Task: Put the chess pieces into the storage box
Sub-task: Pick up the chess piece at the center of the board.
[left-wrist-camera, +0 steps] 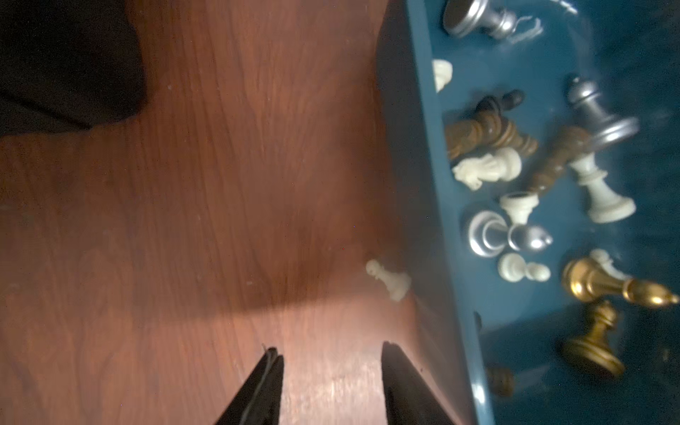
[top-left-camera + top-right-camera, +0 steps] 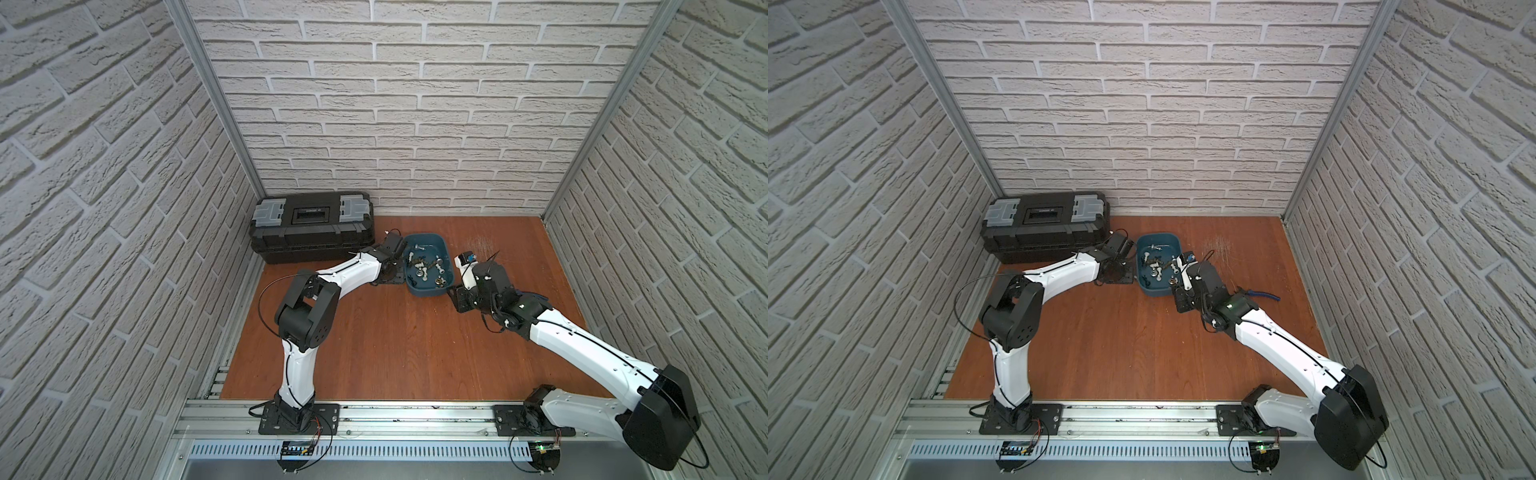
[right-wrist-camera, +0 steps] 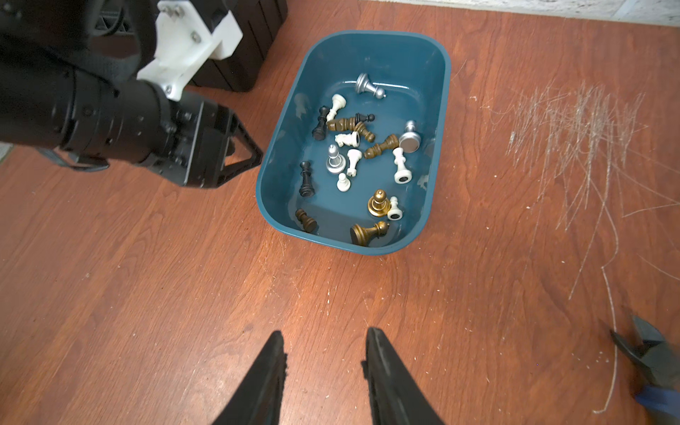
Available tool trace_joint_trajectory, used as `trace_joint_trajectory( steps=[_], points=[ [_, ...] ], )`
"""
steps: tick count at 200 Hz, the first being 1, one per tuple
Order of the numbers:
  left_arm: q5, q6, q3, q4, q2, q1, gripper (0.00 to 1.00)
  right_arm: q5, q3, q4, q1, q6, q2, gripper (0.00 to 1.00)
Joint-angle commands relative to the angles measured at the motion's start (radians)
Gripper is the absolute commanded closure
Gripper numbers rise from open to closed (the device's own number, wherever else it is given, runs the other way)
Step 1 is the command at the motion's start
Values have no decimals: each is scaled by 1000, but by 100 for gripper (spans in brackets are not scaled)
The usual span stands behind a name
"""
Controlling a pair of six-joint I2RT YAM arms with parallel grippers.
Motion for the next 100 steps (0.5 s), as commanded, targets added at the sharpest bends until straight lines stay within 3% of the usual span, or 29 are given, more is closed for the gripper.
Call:
trace_joint_trajectory(
  steps=[1, 100],
  points=[
    [35, -12, 47, 34, 54, -4, 51, -19, 9, 41, -2, 18, 21, 60],
    [35, -33, 92, 62, 123, -24, 50, -57, -4, 72, -1, 38, 51, 60]
  ],
)
